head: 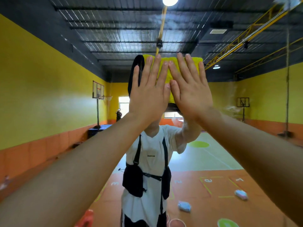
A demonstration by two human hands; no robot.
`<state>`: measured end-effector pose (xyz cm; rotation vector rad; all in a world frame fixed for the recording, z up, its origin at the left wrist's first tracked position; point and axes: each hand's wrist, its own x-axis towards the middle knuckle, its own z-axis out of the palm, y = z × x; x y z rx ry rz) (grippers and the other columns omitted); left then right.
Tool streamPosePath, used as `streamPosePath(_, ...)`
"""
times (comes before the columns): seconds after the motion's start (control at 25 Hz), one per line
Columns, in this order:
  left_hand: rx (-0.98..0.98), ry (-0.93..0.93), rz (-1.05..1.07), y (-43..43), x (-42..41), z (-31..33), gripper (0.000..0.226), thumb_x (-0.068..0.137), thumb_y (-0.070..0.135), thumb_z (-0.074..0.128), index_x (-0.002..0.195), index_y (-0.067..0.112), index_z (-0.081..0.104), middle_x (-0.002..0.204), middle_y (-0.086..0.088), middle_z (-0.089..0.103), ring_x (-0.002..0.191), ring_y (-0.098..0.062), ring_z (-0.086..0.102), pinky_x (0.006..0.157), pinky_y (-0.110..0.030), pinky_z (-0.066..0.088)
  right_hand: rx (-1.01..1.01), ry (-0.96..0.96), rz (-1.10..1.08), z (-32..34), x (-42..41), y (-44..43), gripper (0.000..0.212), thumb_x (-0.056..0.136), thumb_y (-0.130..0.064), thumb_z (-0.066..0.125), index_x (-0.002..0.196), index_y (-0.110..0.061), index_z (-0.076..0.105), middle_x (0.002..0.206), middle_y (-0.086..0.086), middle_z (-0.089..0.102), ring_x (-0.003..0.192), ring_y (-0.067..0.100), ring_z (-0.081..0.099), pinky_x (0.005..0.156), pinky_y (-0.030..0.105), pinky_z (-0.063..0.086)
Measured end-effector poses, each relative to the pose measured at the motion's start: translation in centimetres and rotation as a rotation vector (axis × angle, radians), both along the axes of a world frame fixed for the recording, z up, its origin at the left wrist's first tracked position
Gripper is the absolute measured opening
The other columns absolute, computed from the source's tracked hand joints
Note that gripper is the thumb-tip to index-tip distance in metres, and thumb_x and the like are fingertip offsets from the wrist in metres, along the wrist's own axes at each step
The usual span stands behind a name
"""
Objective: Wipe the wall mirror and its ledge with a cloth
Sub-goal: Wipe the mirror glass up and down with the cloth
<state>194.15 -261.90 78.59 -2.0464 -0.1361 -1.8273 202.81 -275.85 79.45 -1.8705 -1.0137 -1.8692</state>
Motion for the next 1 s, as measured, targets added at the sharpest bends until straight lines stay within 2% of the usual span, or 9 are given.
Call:
streamPosePath(0.2,0.006,0.019,-0.021,0.2,-0.4,-4.1,0.059,0.109,0.038,0.027,0.163,0.014,0.021,0.171,-0.009,0.013,0.159,-0.028,0.009,0.127,-0.055,0.009,-0.022,-0.023,-0.028,-4.1,-0.2,-0.1,0.054,0.111,-0.037,0.025,0.163,-0.021,0.021,0.170,0.009,0.013,0.158,0.028,0.007,0.127,0.054,0.007)
streamPosePath(0.44,0.006,0.095,-0.026,0.1,-0.9,-9.3,0.061,0.110,0.040,0.023,0.164,0.014,0.013,0.172,-0.010,0.006,0.159,-0.028,0.002,0.128,-0.054,0.006,-0.048,0.000,0.012,-9.7,-0.7,-0.5,0.055,0.110,-0.036,0.025,0.162,-0.018,0.022,0.170,0.011,0.014,0.158,0.031,0.008,0.125,0.060,0.012)
streamPosePath(0.68,0.047,0.089,-0.051,0.1,-0.8,-14.7,0.060,0.110,0.038,0.025,0.163,0.011,0.018,0.171,-0.012,0.012,0.158,-0.031,0.010,0.126,-0.057,0.013,-0.054,0.023,0.046,-15.0,-0.9,-0.6,0.054,0.110,-0.035,0.025,0.161,-0.017,0.026,0.169,0.012,0.018,0.157,0.033,0.011,0.125,0.061,0.013)
streamPosePath(0.92,0.015,0.107,-0.059,-0.5,-0.9,-22.6,0.059,0.108,0.037,0.030,0.161,0.012,0.026,0.169,-0.012,0.021,0.157,-0.032,0.016,0.126,-0.057,0.016,-0.100,0.013,0.072,-22.6,-0.6,-1.1,0.054,0.109,-0.033,0.031,0.160,-0.015,0.028,0.167,0.015,0.022,0.156,0.036,0.016,0.125,0.059,0.011)
streamPosePath(1.0,-0.014,0.133,-0.053,-0.9,-0.9,-26.2,0.059,0.108,0.038,0.028,0.162,0.014,0.023,0.169,-0.012,0.019,0.157,-0.031,0.015,0.126,-0.056,0.013,-0.123,0.020,0.082,-26.3,-0.2,-1.3,0.053,0.110,-0.033,0.034,0.160,-0.016,0.029,0.167,0.016,0.023,0.155,0.036,0.017,0.125,0.058,0.009)
